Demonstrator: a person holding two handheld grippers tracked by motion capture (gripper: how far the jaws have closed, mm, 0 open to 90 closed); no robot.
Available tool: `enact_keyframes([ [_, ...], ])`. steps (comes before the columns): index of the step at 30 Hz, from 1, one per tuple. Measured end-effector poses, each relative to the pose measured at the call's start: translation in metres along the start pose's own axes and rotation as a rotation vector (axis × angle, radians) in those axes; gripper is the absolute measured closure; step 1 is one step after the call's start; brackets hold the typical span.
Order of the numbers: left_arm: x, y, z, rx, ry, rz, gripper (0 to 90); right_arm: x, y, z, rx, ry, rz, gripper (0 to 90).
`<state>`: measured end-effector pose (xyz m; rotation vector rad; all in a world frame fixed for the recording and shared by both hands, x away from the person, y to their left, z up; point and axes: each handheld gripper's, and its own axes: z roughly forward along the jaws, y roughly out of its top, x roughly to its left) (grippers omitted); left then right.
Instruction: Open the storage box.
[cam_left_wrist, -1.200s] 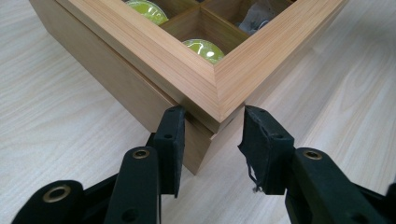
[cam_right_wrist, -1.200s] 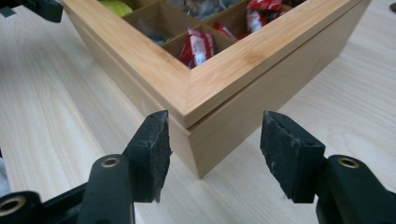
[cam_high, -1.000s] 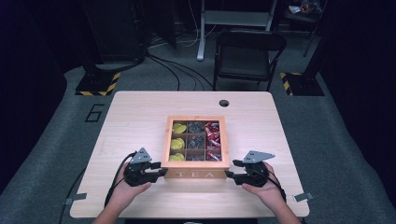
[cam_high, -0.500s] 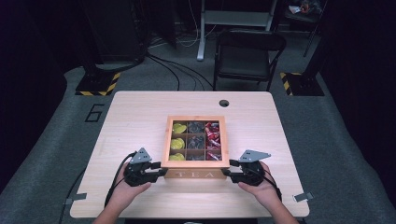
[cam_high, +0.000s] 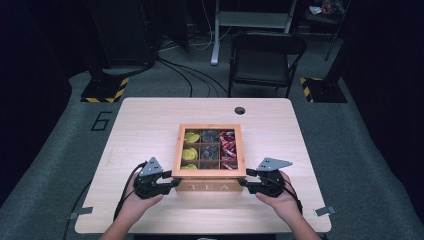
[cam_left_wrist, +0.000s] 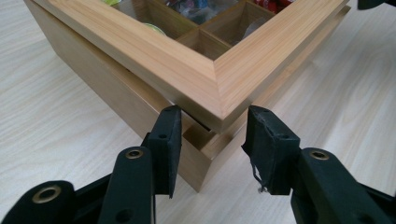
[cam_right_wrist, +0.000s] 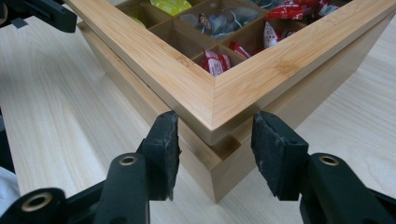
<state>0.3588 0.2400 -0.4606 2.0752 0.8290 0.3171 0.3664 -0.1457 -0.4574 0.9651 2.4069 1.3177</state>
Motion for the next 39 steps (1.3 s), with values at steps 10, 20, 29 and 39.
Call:
enact_keyframes([
  [10,0.007,0.005,0.005,-0.016,0.036,0.019,52.8,-0.004,0.010,-0.006,-0.017,0.025,0.026,51.0],
  [20,0.009,0.014,0.004,-0.059,0.036,-0.003,52.0,-0.006,0.016,-0.010,-0.031,0.039,0.044,51.2],
  [29,0.009,0.022,0.001,-0.058,0.022,0.004,55.2,-0.006,0.016,-0.013,-0.067,0.027,0.050,52.9],
  [39,0.011,0.034,-0.006,-0.050,0.014,0.002,55.1,-0.016,0.016,-0.011,-0.054,-0.013,0.049,43.9],
])
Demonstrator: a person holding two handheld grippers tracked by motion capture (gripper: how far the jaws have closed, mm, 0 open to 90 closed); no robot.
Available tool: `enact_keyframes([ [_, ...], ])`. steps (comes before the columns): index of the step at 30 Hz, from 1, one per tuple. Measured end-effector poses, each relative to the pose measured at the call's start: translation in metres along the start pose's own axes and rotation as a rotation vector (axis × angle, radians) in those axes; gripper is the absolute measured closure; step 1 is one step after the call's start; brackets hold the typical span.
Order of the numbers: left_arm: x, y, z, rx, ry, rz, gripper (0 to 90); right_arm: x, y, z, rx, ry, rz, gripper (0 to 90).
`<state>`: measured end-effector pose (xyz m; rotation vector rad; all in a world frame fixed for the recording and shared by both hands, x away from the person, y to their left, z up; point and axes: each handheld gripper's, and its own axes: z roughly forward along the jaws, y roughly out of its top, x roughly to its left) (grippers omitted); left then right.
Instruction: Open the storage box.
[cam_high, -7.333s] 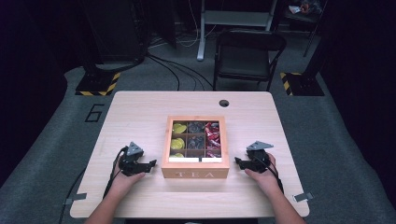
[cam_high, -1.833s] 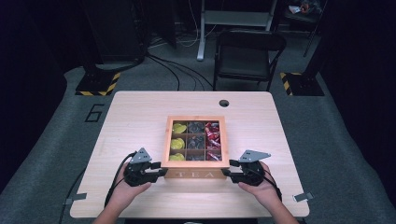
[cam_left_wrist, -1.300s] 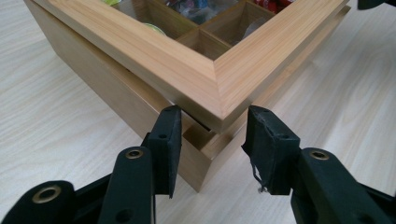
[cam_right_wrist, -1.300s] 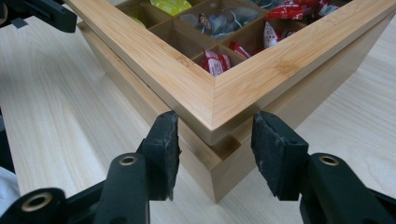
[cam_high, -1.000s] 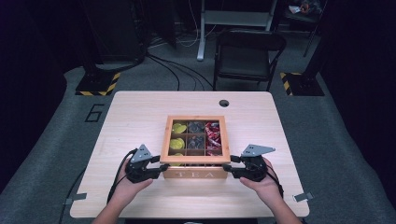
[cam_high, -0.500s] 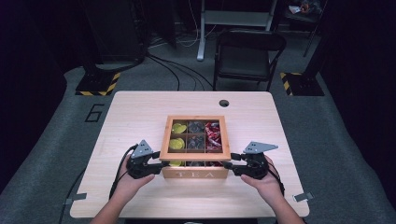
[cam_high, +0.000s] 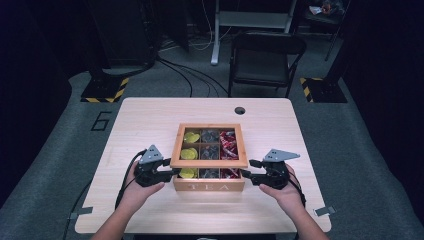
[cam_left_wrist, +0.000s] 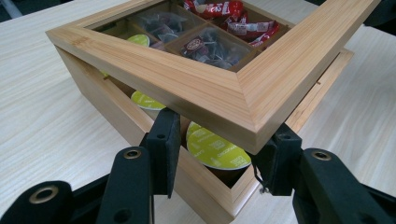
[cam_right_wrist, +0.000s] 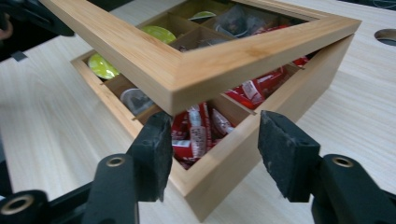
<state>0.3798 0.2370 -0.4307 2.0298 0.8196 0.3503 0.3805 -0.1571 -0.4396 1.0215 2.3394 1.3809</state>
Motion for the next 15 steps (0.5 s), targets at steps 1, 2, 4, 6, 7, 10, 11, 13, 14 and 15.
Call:
enact_keyframes([
  [1,0.000,0.001,-0.001,0.002,0.000,0.005,55.1,-0.001,0.000,0.001,-0.001,-0.009,-0.006,43.5],
  [2,0.000,0.002,-0.001,0.003,-0.001,-0.002,55.1,-0.002,0.001,0.001,0.000,-0.016,-0.017,42.8],
  [4,0.000,0.004,-0.002,0.002,0.000,-0.005,55.0,-0.005,0.003,0.002,-0.001,-0.026,-0.031,41.9],
  [6,0.001,0.006,-0.002,0.008,0.001,-0.001,55.1,-0.008,0.006,0.003,-0.001,-0.030,-0.040,40.5],
  [7,0.001,0.007,-0.003,0.010,0.000,0.000,55.1,-0.009,0.008,0.003,0.000,-0.036,-0.038,40.2],
  [10,0.002,0.009,-0.003,0.012,-0.005,-0.003,55.0,-0.011,0.012,0.004,-0.003,-0.036,-0.049,39.9],
  [11,0.002,0.009,-0.003,0.013,-0.008,-0.005,55.0,-0.012,0.013,0.005,-0.004,-0.037,-0.052,40.0],
  [13,0.003,0.010,-0.004,0.013,-0.008,-0.007,55.0,-0.014,0.015,0.006,-0.007,-0.039,-0.058,40.0],
  [14,0.003,0.011,-0.004,0.015,-0.012,-0.010,55.0,-0.014,0.017,0.007,-0.011,-0.038,-0.060,40.0],
  [15,0.003,0.012,-0.004,0.012,-0.012,-0.015,55.0,-0.015,0.018,0.008,-0.010,-0.039,-0.058,40.0],
])
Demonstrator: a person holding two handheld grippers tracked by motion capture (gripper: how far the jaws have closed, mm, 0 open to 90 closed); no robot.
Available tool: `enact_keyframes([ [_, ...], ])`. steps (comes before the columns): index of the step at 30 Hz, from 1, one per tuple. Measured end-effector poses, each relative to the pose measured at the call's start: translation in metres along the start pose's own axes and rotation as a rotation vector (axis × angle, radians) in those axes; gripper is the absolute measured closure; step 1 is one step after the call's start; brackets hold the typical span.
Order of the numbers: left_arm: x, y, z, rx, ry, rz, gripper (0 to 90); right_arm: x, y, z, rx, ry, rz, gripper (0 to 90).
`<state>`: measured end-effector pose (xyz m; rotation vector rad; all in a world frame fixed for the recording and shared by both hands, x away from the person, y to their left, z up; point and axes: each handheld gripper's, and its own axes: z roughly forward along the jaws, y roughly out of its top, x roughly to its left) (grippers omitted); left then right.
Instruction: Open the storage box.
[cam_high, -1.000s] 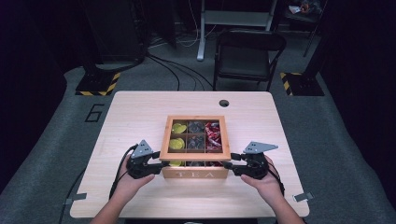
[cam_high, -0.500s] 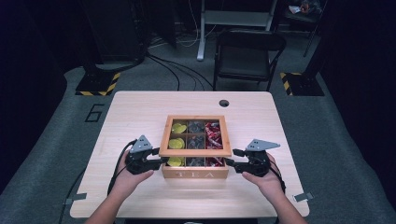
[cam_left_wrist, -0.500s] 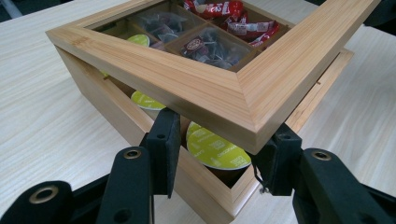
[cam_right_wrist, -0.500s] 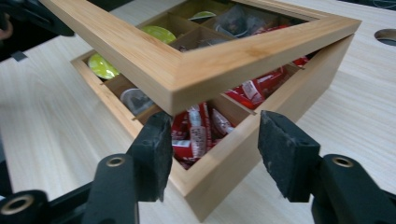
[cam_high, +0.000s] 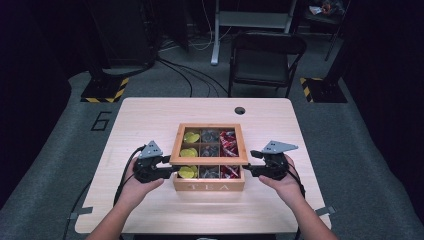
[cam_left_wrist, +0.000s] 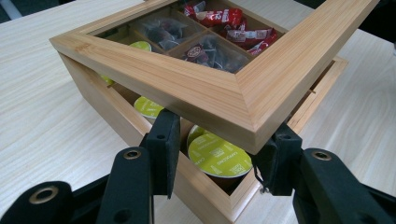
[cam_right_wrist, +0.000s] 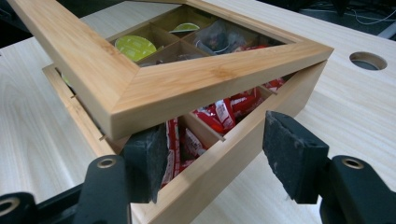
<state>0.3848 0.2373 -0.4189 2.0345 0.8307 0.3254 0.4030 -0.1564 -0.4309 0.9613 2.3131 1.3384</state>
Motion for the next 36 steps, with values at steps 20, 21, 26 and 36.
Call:
enact_keyframes([
  [20,0.008,0.013,-0.006,-0.014,-0.015,-0.034,56.8,-0.005,0.017,0.007,-0.034,0.010,-0.047,48.0],
  [21,0.008,0.013,-0.006,-0.018,-0.014,-0.032,56.9,-0.006,0.018,0.007,-0.032,0.013,-0.044,48.8],
  [26,0.010,0.014,-0.005,-0.032,0.007,-0.027,54.4,-0.007,0.022,0.007,-0.032,0.021,-0.046,50.5],
  [36,0.025,0.013,0.002,-0.034,0.064,-0.015,52.2,-0.009,0.034,0.004,-0.049,0.011,-0.030,51.2],
])
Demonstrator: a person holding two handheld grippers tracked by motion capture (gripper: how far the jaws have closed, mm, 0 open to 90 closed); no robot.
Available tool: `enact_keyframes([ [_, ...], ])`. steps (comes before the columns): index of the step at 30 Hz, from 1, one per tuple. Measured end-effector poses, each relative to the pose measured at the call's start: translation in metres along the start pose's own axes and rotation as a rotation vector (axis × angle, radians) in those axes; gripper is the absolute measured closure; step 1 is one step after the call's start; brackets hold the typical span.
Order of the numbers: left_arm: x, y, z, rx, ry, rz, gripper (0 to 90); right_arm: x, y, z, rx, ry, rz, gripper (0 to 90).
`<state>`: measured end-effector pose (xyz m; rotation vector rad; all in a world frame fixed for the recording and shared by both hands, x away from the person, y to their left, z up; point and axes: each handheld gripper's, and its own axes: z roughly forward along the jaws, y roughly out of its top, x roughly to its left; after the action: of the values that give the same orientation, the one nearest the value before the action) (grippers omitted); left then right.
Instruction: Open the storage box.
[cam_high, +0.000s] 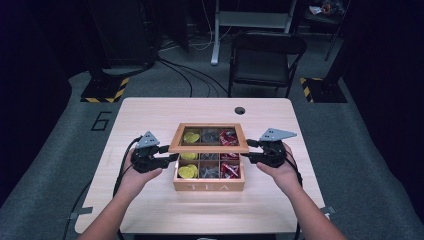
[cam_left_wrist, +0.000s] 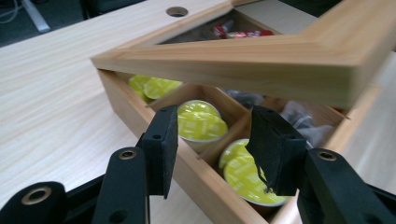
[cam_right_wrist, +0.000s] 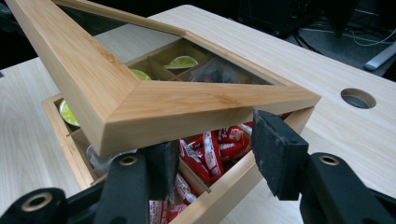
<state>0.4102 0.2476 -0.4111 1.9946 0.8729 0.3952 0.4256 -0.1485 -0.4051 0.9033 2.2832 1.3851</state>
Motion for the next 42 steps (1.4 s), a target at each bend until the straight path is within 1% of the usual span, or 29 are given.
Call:
enact_keyframes([
  [3,0.006,0.002,0.002,-0.021,0.011,-0.002,51.4,-0.001,0.003,0.000,0.002,0.001,-0.008,51.2],
  [5,0.008,0.004,0.003,-0.024,0.018,-0.002,50.6,-0.001,0.004,-0.001,0.003,-0.001,-0.001,51.2],
  [6,0.010,0.006,0.004,-0.026,0.022,0.004,50.2,-0.002,0.005,0.000,0.003,0.001,-0.006,51.1],
  [8,0.011,0.009,0.005,-0.031,0.022,0.005,49.3,-0.002,0.005,-0.001,0.001,0.003,0.000,51.2],
  [11,0.011,0.015,0.006,-0.040,0.029,0.045,47.8,-0.003,0.008,-0.001,0.003,0.003,0.000,51.2],
  [12,0.011,0.016,0.006,-0.043,0.028,0.048,47.8,-0.002,0.008,-0.002,0.003,0.003,0.006,51.2],
  [13,0.011,0.019,0.006,-0.045,0.027,0.057,47.5,-0.003,0.009,-0.002,0.001,0.006,0.001,51.2],
  [14,0.010,0.020,0.007,-0.047,0.037,0.065,47.4,-0.003,0.010,-0.002,0.001,0.005,0.001,51.2],
  [15,0.010,0.022,0.007,-0.048,0.037,0.072,47.4,-0.003,0.010,-0.003,-0.002,0.007,0.010,51.2],
  [16,0.010,0.023,0.007,-0.049,0.038,0.080,47.4,-0.005,0.011,-0.003,-0.011,0.011,0.007,51.3],
  [17,0.009,0.024,0.007,-0.053,0.034,0.081,47.4,-0.005,0.012,-0.003,-0.015,0.012,0.020,51.3],
  [19,0.008,0.026,0.007,-0.043,0.034,0.095,47.5,-0.005,0.013,-0.004,-0.013,0.015,0.018,51.2],
  [20,0.007,0.027,0.008,-0.040,0.025,0.092,47.5,-0.006,0.013,-0.004,-0.013,0.016,0.018,51.2],
  [24,0.008,0.030,0.008,-0.035,0.028,0.114,49.0,-0.007,0.014,-0.003,-0.010,0.025,0.027,51.0],
  [25,0.008,0.030,0.008,-0.039,0.033,0.114,49.1,-0.008,0.015,-0.003,-0.013,0.027,0.023,50.9],
  [26,0.009,0.032,0.008,-0.031,0.030,0.120,49.4,-0.008,0.015,-0.003,-0.015,0.030,0.020,50.9],
  [29,0.009,0.033,0.008,-0.029,0.029,0.113,49.7,-0.010,0.016,-0.003,-0.017,0.031,0.024,49.9],
  [30,0.010,0.034,0.008,-0.028,0.023,0.109,49.9,-0.011,0.018,-0.002,-0.012,0.024,0.027,48.8],
  [31,0.010,0.034,0.008,-0.028,0.020,0.105,50.1,-0.013,0.019,-0.002,-0.012,0.021,0.017,48.8],
  [32,0.011,0.035,0.008,-0.026,0.020,0.108,50.1,-0.013,0.019,-0.002,-0.012,0.021,0.017,48.8],
  [36,0.013,0.038,0.008,-0.025,0.020,0.097,50.2,-0.018,0.020,0.001,0.003,0.002,0.006,48.8],
  [42,0.018,0.045,0.008,-0.028,0.007,0.083,50.8,-0.023,0.022,0.004,0.008,-0.014,0.003,47.1],
])
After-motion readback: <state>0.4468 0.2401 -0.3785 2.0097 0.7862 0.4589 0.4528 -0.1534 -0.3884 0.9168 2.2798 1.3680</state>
